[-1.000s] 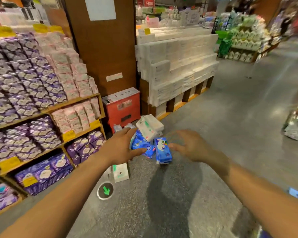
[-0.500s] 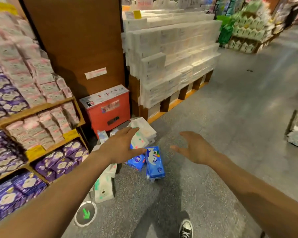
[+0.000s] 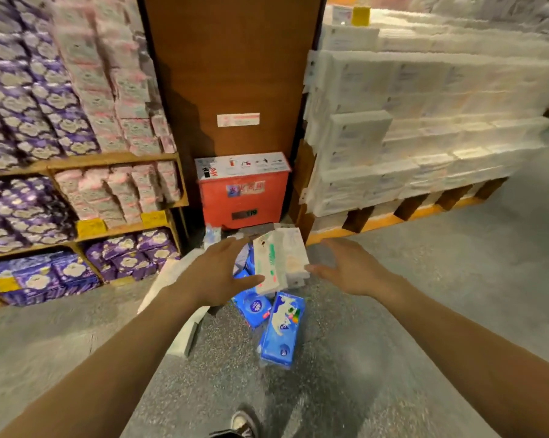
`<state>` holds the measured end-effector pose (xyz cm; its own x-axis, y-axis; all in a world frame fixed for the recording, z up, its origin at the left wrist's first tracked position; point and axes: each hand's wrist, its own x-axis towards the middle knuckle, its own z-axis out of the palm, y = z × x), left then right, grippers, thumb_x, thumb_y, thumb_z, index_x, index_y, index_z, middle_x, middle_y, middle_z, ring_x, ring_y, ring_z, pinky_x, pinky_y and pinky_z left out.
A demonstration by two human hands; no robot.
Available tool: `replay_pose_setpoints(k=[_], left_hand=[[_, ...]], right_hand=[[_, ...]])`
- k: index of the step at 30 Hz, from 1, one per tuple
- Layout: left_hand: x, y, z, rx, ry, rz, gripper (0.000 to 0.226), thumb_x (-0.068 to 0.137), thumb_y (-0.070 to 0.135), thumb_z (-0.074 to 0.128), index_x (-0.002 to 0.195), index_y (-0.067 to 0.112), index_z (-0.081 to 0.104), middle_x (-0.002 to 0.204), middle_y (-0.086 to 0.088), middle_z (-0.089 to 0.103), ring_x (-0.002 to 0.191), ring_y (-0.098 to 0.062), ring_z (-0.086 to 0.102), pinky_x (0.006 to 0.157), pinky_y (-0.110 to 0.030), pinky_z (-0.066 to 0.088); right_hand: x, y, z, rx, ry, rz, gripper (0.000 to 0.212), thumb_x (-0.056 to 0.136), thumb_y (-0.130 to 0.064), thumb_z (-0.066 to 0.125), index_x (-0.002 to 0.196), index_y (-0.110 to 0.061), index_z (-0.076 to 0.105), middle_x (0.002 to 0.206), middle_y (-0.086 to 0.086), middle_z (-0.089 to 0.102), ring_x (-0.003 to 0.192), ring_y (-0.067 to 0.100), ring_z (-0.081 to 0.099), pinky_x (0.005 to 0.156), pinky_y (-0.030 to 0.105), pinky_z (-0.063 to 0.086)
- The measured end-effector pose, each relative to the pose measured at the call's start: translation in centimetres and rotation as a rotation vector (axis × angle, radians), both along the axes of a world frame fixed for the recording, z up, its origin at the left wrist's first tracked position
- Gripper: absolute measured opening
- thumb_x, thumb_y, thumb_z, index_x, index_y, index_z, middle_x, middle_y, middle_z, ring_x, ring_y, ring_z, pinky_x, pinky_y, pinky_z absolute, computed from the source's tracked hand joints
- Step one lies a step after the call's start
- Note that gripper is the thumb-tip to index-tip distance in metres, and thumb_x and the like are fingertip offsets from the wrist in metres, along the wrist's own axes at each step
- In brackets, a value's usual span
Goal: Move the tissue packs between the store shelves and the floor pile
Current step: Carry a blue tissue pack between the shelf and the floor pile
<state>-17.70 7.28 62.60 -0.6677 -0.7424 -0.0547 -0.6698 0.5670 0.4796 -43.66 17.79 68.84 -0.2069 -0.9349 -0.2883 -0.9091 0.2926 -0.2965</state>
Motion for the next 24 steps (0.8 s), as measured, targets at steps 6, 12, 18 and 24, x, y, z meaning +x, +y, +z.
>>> replay_pose_setpoints(k=[6,12,18,24], left_hand=[[-3.3,-5.6,-3.0,0.016,-0.016,0.097,0.115,0.066,0.099,0.032,0.155,0.026,0.03,0.154,-0.001,0.041,0.142,-0.023,0.038,0.111,-0.042,0.04],[-7.3,-8.1,-4.8,0.101,-0.042,0.206,0.12,0.061,0.103,0.026,0.156,0.029,0.024,0.157,-0.002,0.037,0.146,-0.023,0.033,0.114,-0.042,0.036],[-10.1,-8.1,-7.2,0.164,-0.078,0.392,0.097,0.083,0.075,0.055,0.159,0.027,0.019,0.164,-0.005,0.026,0.15,-0.024,0.024,0.118,-0.039,0.029],[-14.1,-6.6,-11.8,0.249,-0.142,0.655,0.096,0.085,0.071,0.056,0.159,0.024,0.017,0.165,-0.009,0.022,0.15,-0.027,0.024,0.118,-0.039,0.026]], right_hand=[[-4.0,-7.7,-4.8,0.081,0.04,0.105,0.093,0.077,-0.084,0.05,0.146,-0.023,0.046,0.145,0.002,0.052,0.128,0.023,0.051,0.099,0.042,0.049],[-8.1,-13.5,-6.6,0.131,0.07,0.194,0.094,0.076,-0.085,0.048,0.145,-0.021,0.046,0.141,0.003,0.055,0.128,0.025,0.051,0.1,0.044,0.048],[-10.6,-19.1,-10.4,0.207,0.119,0.381,0.093,0.086,-0.075,0.055,0.155,-0.017,0.033,0.157,0.006,0.04,0.141,0.026,0.04,0.111,0.043,0.04],[-14.7,-23.5,-17.9,0.293,0.101,0.596,0.105,0.079,-0.083,0.052,0.158,-0.019,0.026,0.165,0.004,0.027,0.149,0.026,0.028,0.116,0.047,0.035]])
